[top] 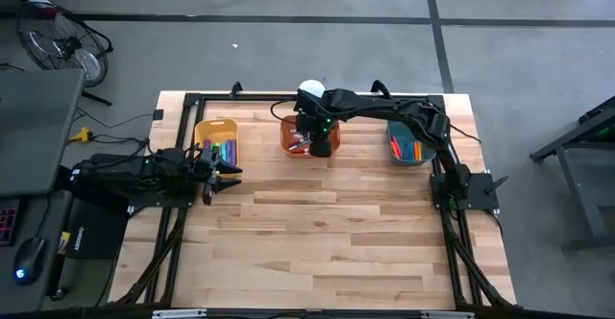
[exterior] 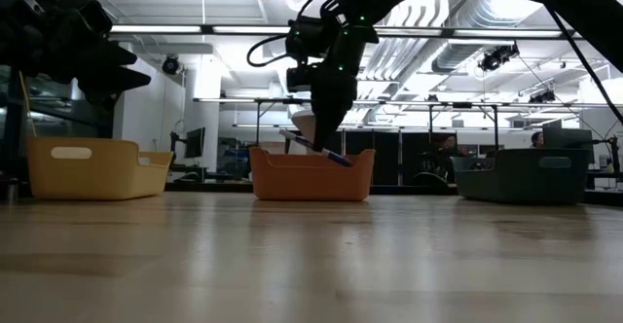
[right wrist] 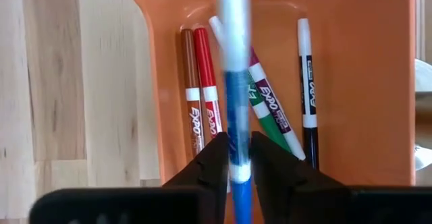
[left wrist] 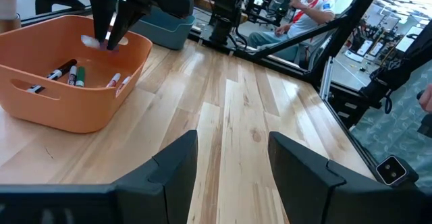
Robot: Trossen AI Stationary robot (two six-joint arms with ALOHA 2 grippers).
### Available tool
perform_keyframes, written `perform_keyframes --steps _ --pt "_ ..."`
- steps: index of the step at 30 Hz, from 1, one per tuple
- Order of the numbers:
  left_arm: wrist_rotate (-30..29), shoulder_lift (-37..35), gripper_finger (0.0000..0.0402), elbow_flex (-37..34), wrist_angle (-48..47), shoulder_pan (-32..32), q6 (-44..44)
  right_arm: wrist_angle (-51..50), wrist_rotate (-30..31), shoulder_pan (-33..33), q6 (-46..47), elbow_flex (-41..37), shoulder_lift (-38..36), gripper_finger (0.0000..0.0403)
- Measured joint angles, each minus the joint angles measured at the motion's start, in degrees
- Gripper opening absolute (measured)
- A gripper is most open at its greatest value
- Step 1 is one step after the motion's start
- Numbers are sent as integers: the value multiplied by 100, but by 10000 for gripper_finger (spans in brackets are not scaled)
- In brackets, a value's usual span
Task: Pick & Place Markers
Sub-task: Put the blue marker pen into the orange bin, then return to Home Position
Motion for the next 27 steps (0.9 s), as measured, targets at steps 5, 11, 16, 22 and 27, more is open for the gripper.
perform_keyframes --steps 5,11,16,22,27 --pt "0 -2 178 0 0 0 0 12 -16 7 5 -2 0 55" --pt "0 -1 178 0 0 0 0 13 -48 48 69 -10 -116 57" --pt "0 -2 178 0 0 0 0 -85 -314 72 314 -31 -566 64" --pt "0 0 179 0 0 0 0 -411 -531 176 456 -22 -1298 26" --pt "0 0 178 0 0 0 0 -541 -507 496 577 -17 -1840 6"
